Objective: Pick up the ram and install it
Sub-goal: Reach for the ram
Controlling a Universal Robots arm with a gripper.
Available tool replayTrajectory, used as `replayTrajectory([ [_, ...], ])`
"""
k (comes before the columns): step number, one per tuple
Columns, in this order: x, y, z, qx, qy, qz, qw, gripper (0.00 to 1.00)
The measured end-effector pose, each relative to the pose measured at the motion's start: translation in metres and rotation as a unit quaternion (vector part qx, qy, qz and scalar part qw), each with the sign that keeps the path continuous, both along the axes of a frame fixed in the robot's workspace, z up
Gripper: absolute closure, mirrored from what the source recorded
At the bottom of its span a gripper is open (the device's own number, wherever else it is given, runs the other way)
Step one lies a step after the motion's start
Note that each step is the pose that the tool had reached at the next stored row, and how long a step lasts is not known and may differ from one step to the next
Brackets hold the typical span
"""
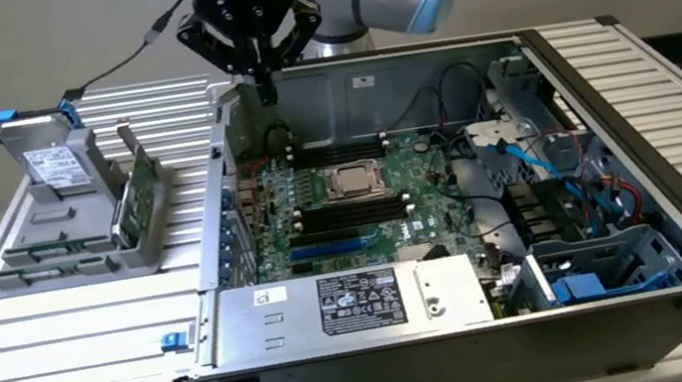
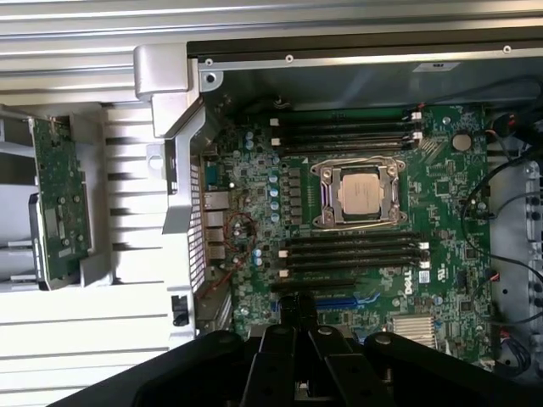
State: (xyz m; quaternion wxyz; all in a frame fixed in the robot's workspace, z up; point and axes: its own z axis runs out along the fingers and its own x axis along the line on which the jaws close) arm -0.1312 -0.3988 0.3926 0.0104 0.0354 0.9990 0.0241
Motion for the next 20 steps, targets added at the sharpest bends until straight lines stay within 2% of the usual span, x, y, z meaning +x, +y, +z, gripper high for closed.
replayTrajectory([
  [20, -0.051, 0.0, 0.0, 0.0, 0.0, 0.0, 1.0, 0.9],
])
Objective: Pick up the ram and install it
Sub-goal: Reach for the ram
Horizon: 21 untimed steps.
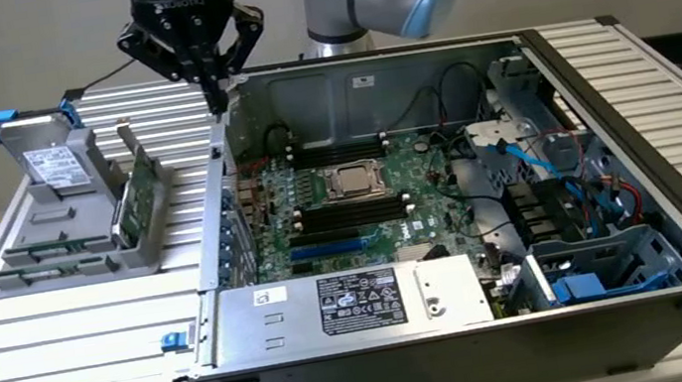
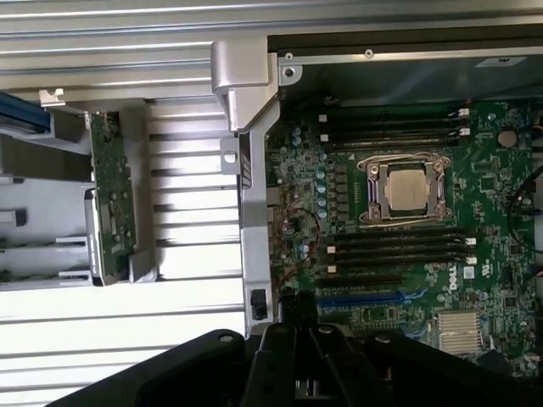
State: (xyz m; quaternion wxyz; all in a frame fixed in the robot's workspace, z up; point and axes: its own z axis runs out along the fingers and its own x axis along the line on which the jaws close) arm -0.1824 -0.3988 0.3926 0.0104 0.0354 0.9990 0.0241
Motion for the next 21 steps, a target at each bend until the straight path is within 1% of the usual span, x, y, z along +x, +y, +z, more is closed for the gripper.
replayTrajectory([
  [8, -0.022, 0.0, 0.0, 0.0001, 0.0, 0.0, 1.0, 0.9],
  [13, -0.036, 0.0, 0.0, 0.0007, 0.0, 0.0, 1.0, 0.9],
  [16, -0.046, 0.0, 0.0, 0.002, 0.0001, 0.0, 1.0, 0.9],
  [21, -0.068, 0.0, 0.0, 0.0048, 0.0002, 0.0, 1.0, 0.9],
])
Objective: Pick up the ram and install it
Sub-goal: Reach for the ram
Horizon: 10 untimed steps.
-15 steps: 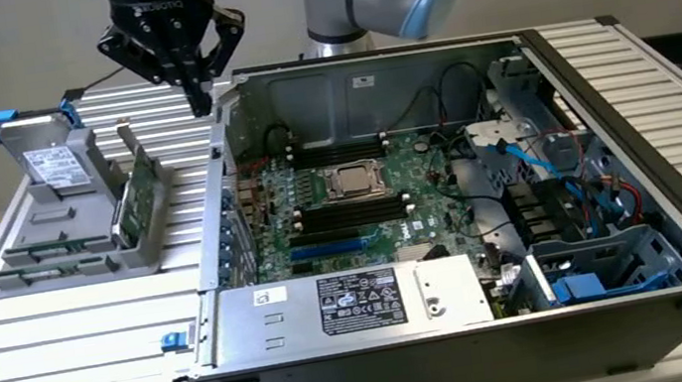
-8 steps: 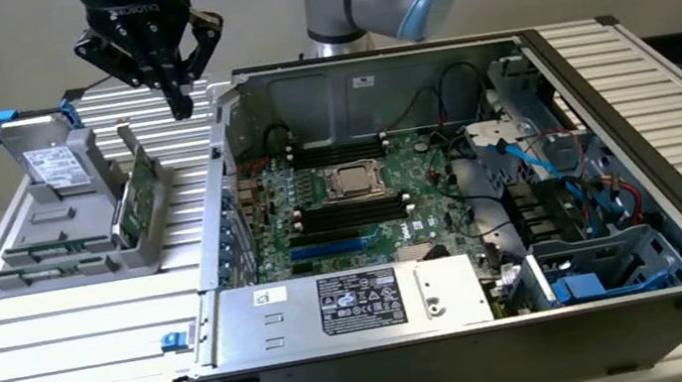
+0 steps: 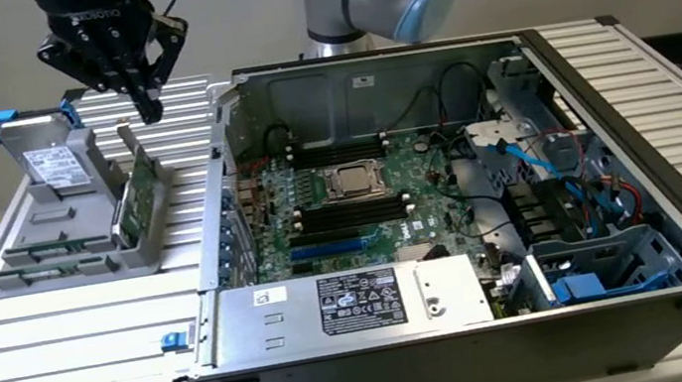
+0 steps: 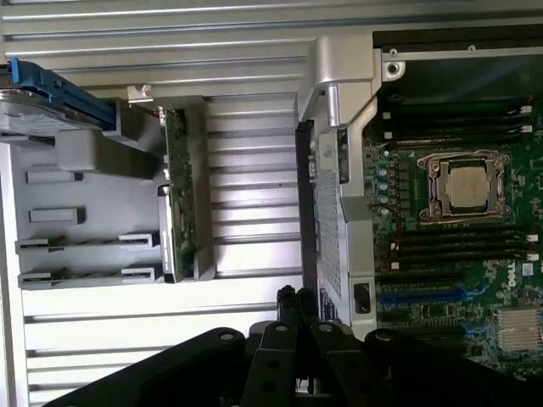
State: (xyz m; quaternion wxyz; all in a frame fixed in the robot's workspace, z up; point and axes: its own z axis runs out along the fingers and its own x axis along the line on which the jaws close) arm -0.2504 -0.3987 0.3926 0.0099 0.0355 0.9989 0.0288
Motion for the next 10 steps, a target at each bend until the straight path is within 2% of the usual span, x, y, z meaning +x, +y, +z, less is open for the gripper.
replayTrajectory([
  [10, -0.043, 0.0, 0.0, 0.0065, 0.0016, 0.0, 1.0, 0.9],
])
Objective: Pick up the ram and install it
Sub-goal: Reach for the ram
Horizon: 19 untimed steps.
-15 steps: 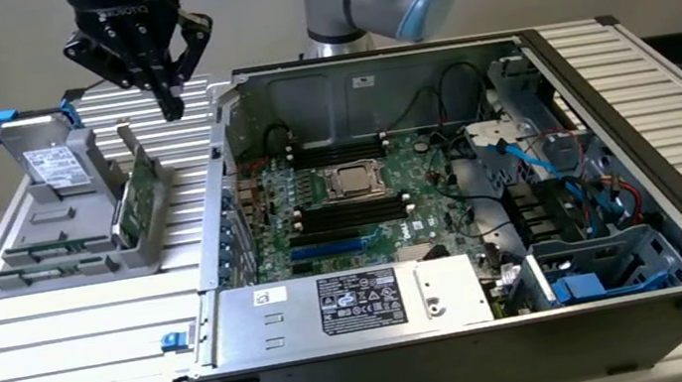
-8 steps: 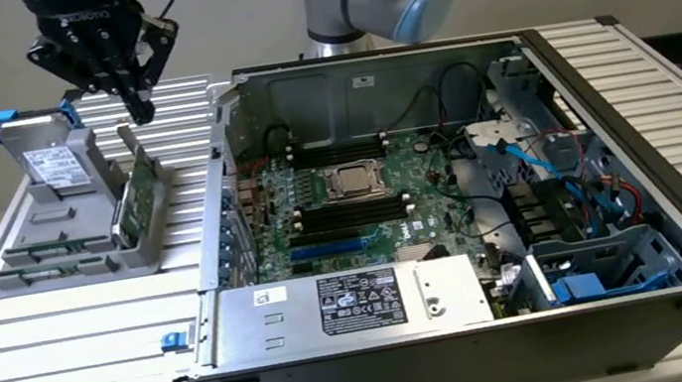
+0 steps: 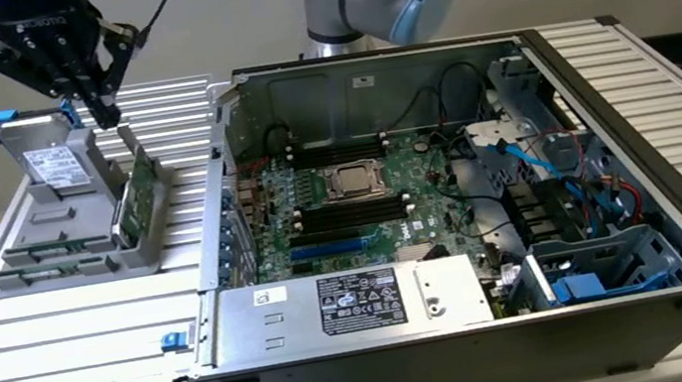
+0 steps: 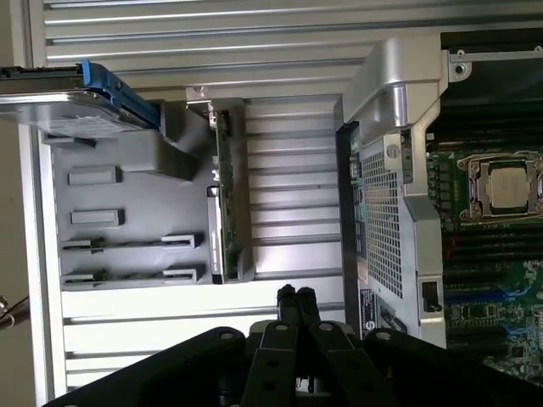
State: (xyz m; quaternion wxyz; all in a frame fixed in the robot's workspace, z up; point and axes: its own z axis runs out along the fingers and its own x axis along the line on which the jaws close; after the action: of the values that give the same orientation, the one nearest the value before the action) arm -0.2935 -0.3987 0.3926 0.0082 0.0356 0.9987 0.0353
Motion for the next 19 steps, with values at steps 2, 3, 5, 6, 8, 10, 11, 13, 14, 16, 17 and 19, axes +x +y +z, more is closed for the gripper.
replayTrajectory([
  [2, -0.009, 0.0, 0.0, 0.0016, 0.0005, 0.0, 1.0, 0.9],
  [3, -0.014, 0.0, 0.0, 0.0026, 0.0008, 0.0, 1.0, 0.9],
  [5, -0.023, 0.0, 0.0, 0.0048, 0.0016, 0.0, 1.0, 0.9],
  [6, -0.027, 0.0, -0.0001, 0.006, 0.002, 0.0, 1.0, 0.9],
  [8, -0.036, 0.0, 0.0, 0.0081, 0.003, 0.0, 1.0, 0.9],
  [10, -0.046, 0.0, 0.0, 0.0102, 0.0041, 0.0, 0.9999, 0.9],
  [11, -0.051, 0.0, 0.0, 0.0112, 0.0046, 0.0, 0.9999, 0.9],
  [13, -0.06, 0.0, 0.0, 0.0128, 0.0055, 0.0, 0.9999, 0.9],
  [14, -0.064, 0.0, 0.0, 0.0136, 0.006, 0.0, 0.9999, 0.9],
  [16, -0.073, 0.0, 0.0, 0.0151, 0.007, 0.0, 0.9999, 0.9],
  [17, -0.078, 0.0, 0.0, 0.0159, 0.0076, 0.0, 0.9998, 0.9],
  [19, -0.087, 0.0, 0.0, 0.0174, 0.0086, 0.0, 0.9998, 0.9],
])
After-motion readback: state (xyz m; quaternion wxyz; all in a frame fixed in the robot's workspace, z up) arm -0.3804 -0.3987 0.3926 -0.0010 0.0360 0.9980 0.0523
